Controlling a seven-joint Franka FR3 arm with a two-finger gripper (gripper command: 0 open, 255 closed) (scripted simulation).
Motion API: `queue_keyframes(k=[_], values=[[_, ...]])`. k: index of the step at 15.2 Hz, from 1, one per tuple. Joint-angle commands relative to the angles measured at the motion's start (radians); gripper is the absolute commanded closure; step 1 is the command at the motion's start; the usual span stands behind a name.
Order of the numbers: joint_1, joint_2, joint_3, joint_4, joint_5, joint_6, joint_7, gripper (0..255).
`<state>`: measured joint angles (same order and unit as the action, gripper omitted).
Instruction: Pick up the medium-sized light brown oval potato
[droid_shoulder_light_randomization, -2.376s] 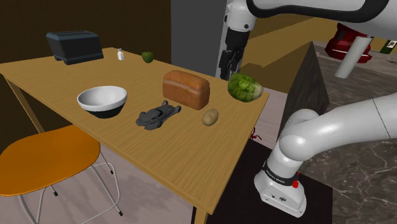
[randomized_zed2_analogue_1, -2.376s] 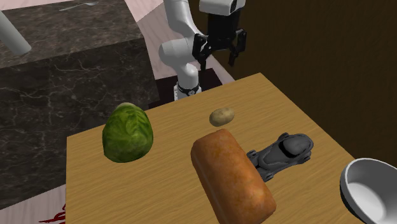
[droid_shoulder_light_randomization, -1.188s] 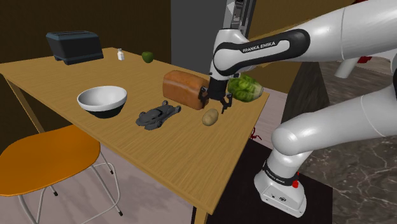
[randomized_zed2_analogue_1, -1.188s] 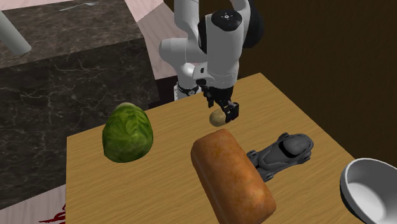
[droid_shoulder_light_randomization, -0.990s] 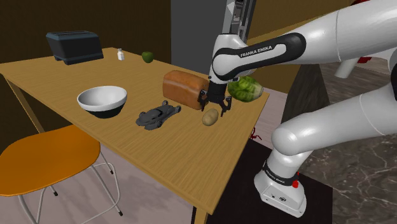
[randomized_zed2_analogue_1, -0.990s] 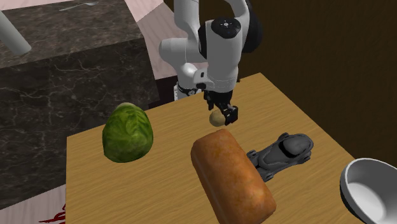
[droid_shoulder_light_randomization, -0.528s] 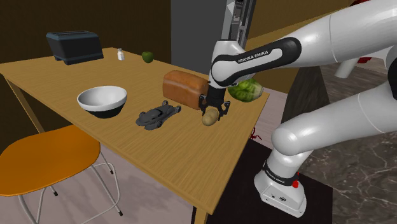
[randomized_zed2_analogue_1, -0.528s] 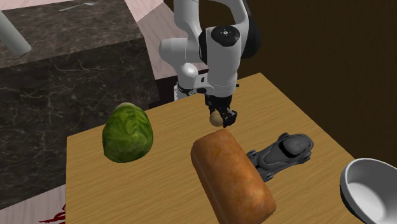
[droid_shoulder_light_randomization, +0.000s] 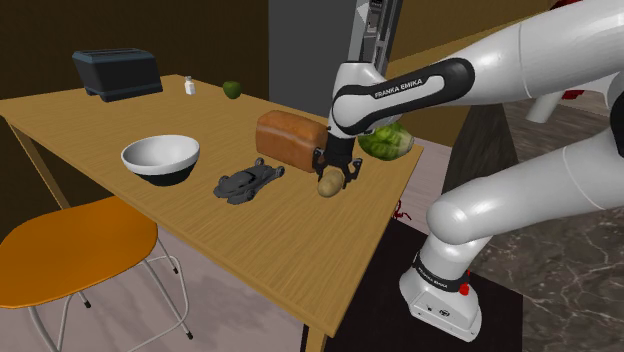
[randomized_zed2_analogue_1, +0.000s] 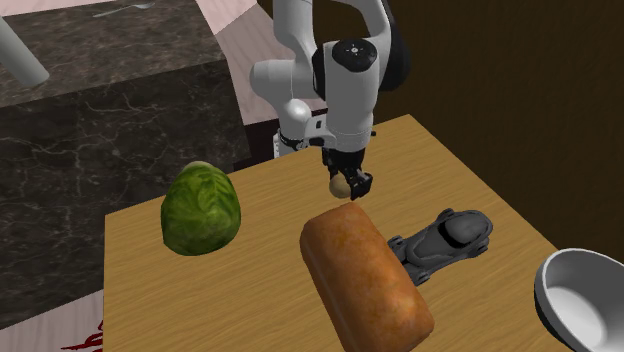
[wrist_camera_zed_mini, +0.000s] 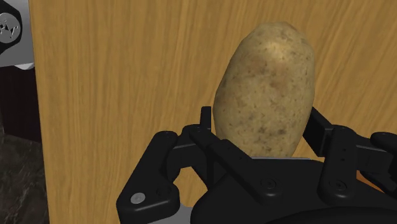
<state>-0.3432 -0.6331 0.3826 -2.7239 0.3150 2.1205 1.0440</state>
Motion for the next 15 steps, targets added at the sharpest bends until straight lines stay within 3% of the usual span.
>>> queue_keyframes(k=[1, 15], values=[[-0.001, -0.012, -0.006, 0.014, -0.005, -0.027, 0.0, 255], [-0.011, -0.072, -0.048, 0.154, -0.04, -0.226, 0.012, 255]])
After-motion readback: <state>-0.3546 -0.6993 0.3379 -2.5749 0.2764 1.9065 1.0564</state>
